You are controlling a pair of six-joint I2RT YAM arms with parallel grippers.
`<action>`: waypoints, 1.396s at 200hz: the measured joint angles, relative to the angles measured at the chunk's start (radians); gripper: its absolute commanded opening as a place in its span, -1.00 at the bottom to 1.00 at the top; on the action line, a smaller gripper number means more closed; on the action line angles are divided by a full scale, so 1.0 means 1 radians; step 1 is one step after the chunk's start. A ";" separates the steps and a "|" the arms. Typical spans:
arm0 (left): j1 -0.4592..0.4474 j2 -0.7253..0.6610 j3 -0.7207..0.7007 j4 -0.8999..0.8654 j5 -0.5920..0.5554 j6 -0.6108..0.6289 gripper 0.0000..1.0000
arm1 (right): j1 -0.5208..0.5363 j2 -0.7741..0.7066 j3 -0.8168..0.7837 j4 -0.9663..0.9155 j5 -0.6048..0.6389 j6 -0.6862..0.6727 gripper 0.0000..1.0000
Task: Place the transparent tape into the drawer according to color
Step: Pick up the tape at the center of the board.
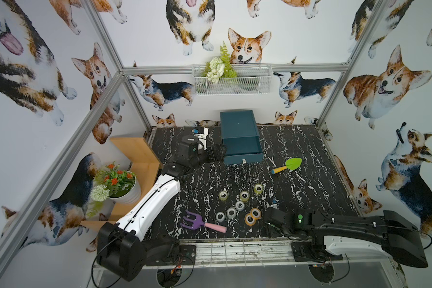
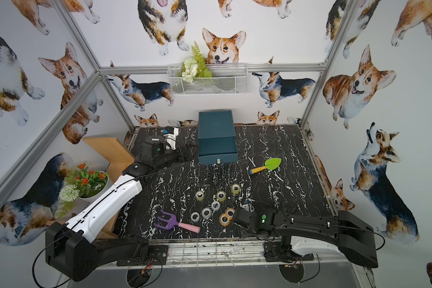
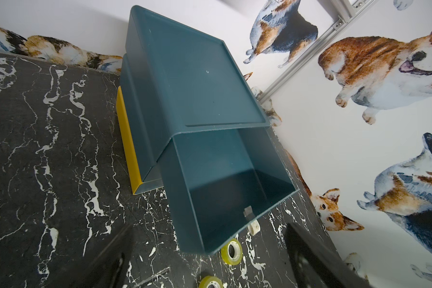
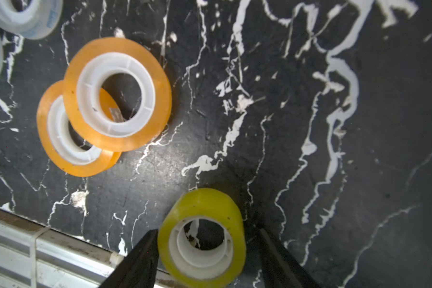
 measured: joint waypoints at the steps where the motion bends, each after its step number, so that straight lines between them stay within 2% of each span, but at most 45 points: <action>1: 0.000 0.000 0.000 0.000 0.000 0.000 0.99 | 0.002 0.003 0.002 0.000 0.000 0.000 0.29; 9: 0.000 0.000 0.000 0.000 0.000 0.000 0.99 | 0.010 0.020 0.009 -0.002 0.005 0.001 0.27; 12: 0.000 0.000 0.000 0.000 0.000 0.000 0.99 | 0.011 0.027 0.012 -0.003 0.009 0.002 0.20; 26: -0.002 0.001 0.000 0.002 0.000 0.001 0.99 | 0.020 0.061 0.024 -0.004 0.038 0.002 0.10; 62: -0.002 0.001 0.000 0.002 0.000 0.003 0.99 | 0.021 0.053 0.027 -0.008 0.042 0.004 -0.16; 134: -0.002 0.005 0.000 0.002 -0.002 0.004 0.99 | 0.020 -0.020 0.090 -0.034 0.078 0.002 -0.20; 179: -0.002 0.012 0.000 -0.002 -0.004 0.004 0.99 | -0.044 -0.053 0.177 -0.075 0.117 -0.036 -0.20; 223: -0.001 0.009 0.000 -0.011 -0.034 0.004 0.99 | -0.163 -0.084 0.362 -0.097 0.157 -0.160 -0.21; 257: 0.006 0.006 0.000 -0.023 -0.079 0.004 0.99 | -0.269 0.001 0.576 -0.061 0.190 -0.316 -0.21; 279: 0.032 -0.005 0.000 -0.029 -0.106 0.003 0.99 | -0.327 0.119 0.711 0.008 0.179 -0.414 -0.21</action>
